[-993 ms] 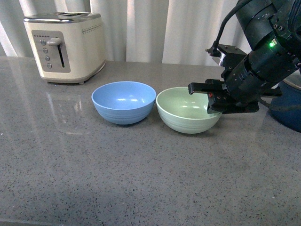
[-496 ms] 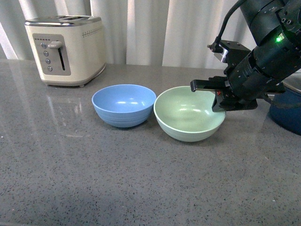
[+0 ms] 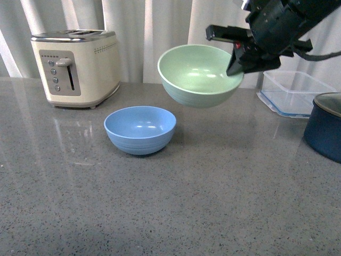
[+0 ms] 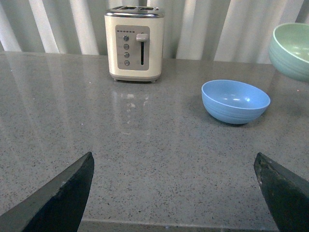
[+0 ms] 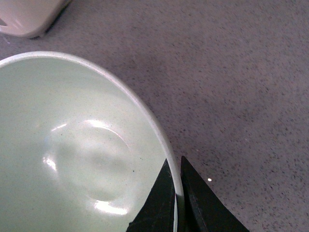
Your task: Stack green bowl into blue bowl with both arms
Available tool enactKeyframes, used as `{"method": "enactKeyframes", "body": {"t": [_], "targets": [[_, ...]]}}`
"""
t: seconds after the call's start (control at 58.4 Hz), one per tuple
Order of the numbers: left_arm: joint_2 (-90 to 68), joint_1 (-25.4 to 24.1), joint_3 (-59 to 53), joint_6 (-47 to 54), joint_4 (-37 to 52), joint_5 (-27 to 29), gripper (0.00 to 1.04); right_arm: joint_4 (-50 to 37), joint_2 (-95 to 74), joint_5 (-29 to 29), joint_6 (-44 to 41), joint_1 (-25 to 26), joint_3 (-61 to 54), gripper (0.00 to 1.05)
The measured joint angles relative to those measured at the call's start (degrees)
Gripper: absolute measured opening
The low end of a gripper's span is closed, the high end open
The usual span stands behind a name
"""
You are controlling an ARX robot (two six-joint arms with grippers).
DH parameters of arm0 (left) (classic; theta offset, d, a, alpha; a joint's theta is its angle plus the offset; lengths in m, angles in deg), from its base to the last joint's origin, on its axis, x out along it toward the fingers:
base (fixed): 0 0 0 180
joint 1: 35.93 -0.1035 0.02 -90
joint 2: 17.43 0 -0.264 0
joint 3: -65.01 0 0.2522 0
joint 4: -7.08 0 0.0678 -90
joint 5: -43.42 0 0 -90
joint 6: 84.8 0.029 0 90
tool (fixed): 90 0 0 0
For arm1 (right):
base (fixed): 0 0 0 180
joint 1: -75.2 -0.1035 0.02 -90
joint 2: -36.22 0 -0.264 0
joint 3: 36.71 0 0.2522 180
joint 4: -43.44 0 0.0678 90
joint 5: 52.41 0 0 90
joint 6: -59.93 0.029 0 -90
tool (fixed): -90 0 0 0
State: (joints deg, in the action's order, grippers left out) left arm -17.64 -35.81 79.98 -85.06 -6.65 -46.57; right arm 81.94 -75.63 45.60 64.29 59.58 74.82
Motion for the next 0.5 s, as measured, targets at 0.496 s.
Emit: {"method": "enactKeyframes", "body": {"t": [0.496], "targets": [[0.0, 0.0, 0.0, 0.0, 0.0, 0.0, 0.98, 1.2, -6.8, 2.2, -1.2, -6.8, 6.9, 0.01]]}}
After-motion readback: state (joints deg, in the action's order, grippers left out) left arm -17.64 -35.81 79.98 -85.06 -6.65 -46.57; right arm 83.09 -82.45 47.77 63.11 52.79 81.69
